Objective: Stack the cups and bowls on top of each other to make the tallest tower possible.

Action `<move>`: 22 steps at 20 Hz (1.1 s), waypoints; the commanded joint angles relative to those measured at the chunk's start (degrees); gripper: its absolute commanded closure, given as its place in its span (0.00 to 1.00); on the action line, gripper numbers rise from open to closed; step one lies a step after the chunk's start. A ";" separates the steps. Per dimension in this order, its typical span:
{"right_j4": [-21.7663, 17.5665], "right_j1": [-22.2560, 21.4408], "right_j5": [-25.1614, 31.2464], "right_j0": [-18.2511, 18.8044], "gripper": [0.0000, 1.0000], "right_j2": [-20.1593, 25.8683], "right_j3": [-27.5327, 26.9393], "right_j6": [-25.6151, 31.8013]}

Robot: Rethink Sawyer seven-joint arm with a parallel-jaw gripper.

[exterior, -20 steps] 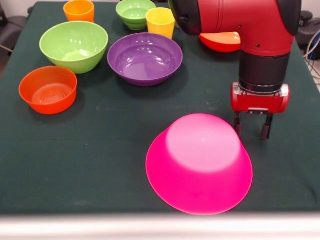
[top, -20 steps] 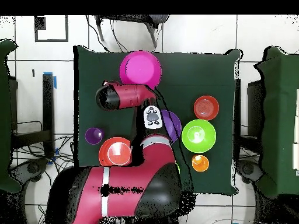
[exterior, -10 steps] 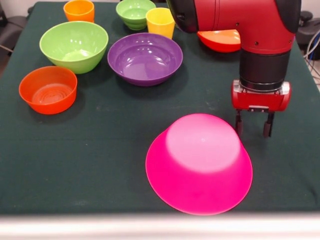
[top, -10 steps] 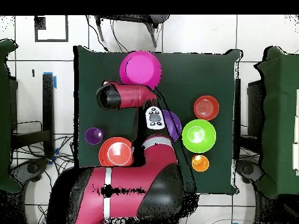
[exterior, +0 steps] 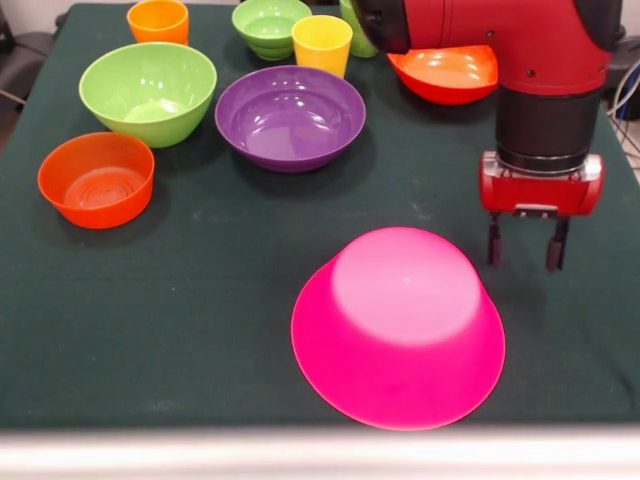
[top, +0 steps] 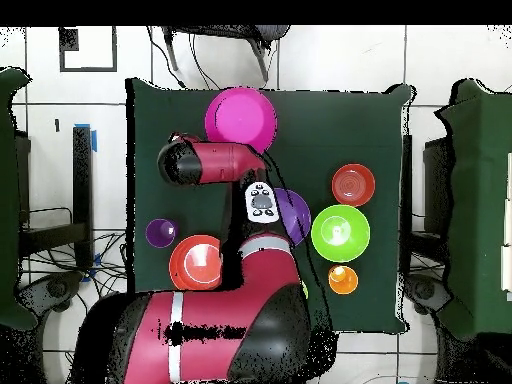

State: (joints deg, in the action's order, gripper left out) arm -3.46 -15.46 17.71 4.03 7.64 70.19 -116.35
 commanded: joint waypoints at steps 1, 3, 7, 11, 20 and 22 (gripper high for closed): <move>2.26 -1.92 6.11 -2.41 0.00 1.47 4.28 -7.60; 2.75 -1.61 5.78 -3.12 0.00 1.05 3.27 -7.84; 4.01 -0.03 5.03 -4.38 0.00 0.31 1.31 -8.27; 5.20 2.09 4.04 -5.19 0.00 -0.49 -1.58 -8.02; 6.68 7.31 1.42 -6.53 0.00 -1.92 -8.03 -7.30; 6.91 8.12 1.43 -6.67 0.00 -2.37 -9.77 -7.11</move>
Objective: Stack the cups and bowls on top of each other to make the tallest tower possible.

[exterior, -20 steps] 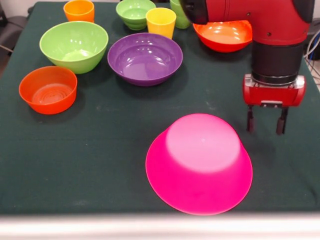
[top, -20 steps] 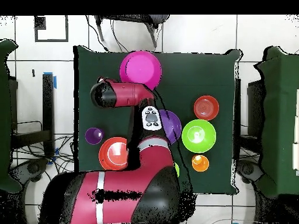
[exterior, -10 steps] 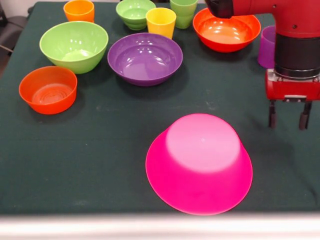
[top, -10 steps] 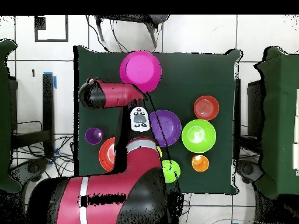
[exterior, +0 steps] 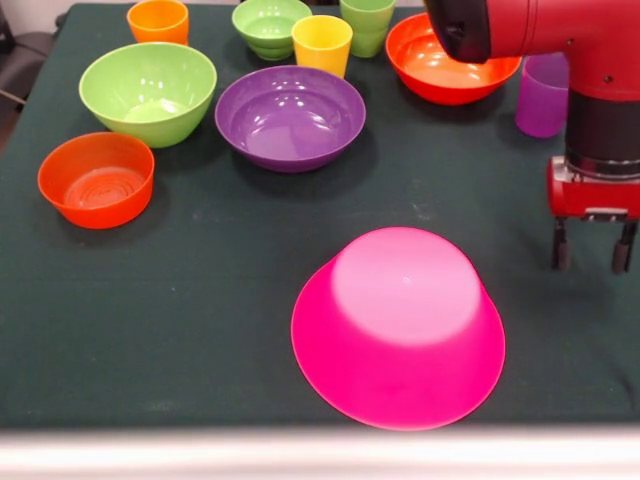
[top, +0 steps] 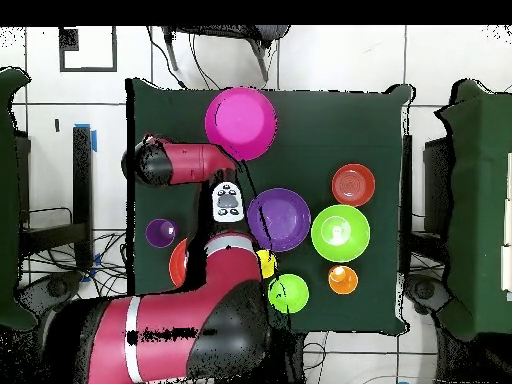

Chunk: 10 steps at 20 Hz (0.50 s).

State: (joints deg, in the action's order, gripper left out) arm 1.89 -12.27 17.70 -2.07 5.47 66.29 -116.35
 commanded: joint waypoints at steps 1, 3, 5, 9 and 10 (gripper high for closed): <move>1.64 5.16 1.63 -0.63 0.00 -0.34 -6.38 -7.02; 2.03 5.57 2.11 -0.91 0.00 -0.52 -6.74 -7.20; 2.29 4.64 2.96 -1.12 0.00 -0.95 -5.58 -7.47; 2.54 1.60 4.71 -1.50 0.00 -2.28 -2.38 -7.44; 2.42 0.74 5.34 -1.60 0.00 -2.82 -1.71 -7.27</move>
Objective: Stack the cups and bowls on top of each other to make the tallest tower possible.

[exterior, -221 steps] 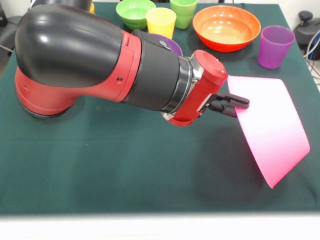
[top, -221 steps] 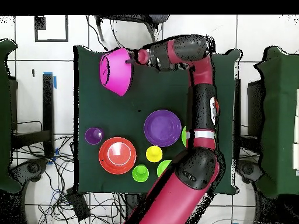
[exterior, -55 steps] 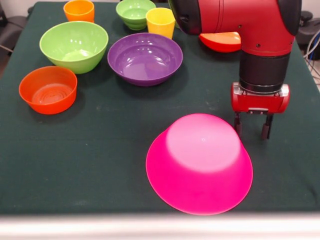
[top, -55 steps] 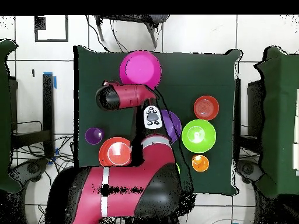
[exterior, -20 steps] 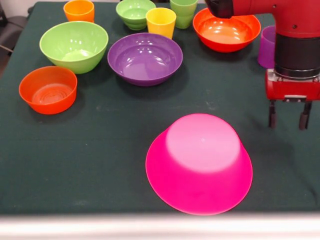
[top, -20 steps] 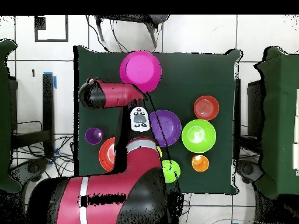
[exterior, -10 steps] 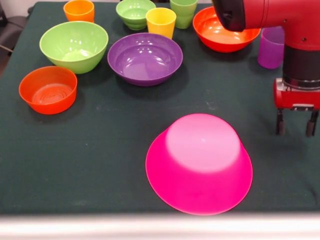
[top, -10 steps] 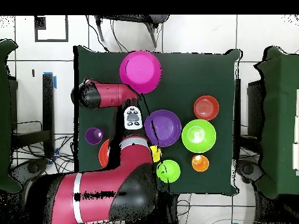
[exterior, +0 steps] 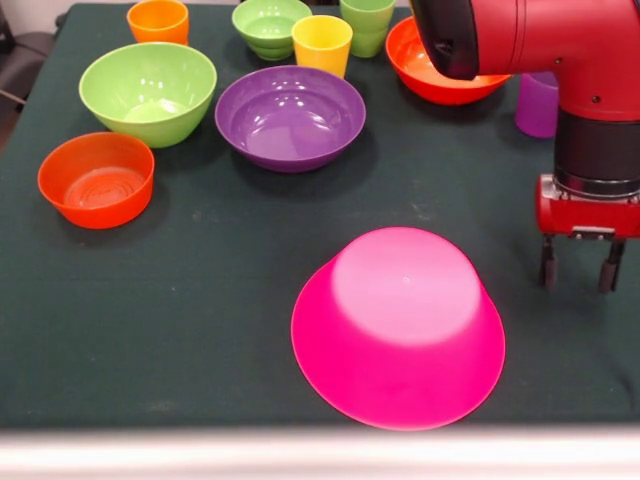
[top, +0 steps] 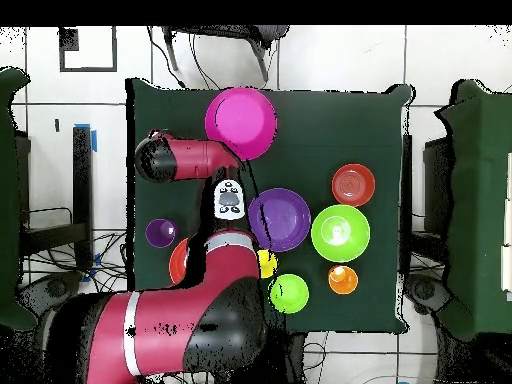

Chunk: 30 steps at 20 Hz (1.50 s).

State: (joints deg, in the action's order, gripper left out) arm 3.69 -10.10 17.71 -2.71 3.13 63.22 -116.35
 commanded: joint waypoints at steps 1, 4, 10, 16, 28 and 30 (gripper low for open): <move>0.81 -2.38 5.90 -0.58 0.00 -0.15 2.56 -7.08; 1.57 -5.98 7.40 -0.48 0.00 -0.53 7.38 -8.23; 3.34 -10.28 10.47 -1.66 0.00 -1.97 12.69 -10.18; 4.58 -13.67 12.41 -2.26 0.00 -3.35 16.86 -9.89; 4.35 -13.87 8.17 -1.46 0.00 -6.42 24.37 -9.33; 4.15 -14.47 8.01 -1.71 0.00 -7.38 25.45 -9.47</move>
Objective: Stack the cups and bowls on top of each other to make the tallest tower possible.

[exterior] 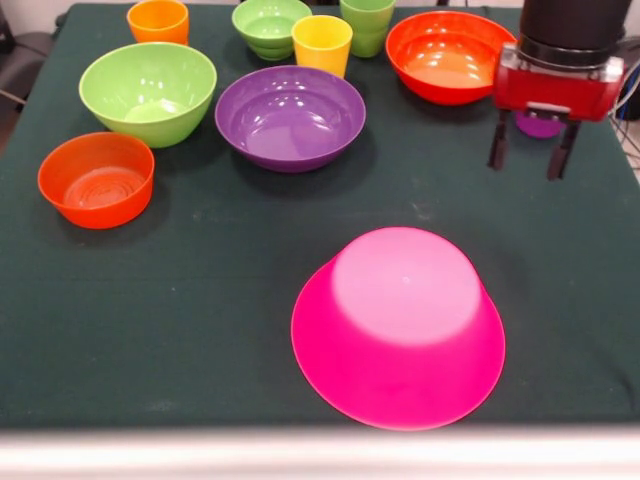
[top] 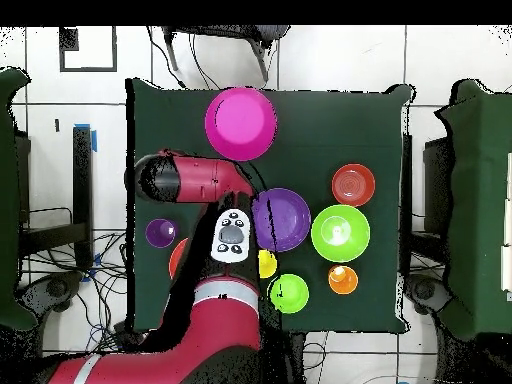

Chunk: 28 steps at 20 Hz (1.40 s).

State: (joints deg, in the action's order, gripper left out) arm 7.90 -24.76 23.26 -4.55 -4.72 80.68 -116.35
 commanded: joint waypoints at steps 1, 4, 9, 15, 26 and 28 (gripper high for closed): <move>-0.22 -0.22 2.31 -0.02 0.00 -0.02 8.61 -9.53; -0.44 -1.32 1.81 0.33 0.00 -0.31 10.95 -8.92; -0.57 -2.75 0.30 1.11 0.00 -0.38 14.92 -8.22; -0.93 -2.61 -3.69 1.05 0.00 -1.05 18.41 -8.91; -3.15 -3.39 -6.62 4.91 0.00 -1.35 20.21 -4.56; -3.25 -3.91 -5.95 5.14 0.00 -1.41 20.10 -4.07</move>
State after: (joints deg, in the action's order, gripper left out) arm 7.88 -28.12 19.52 -1.07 -8.37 98.78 -116.35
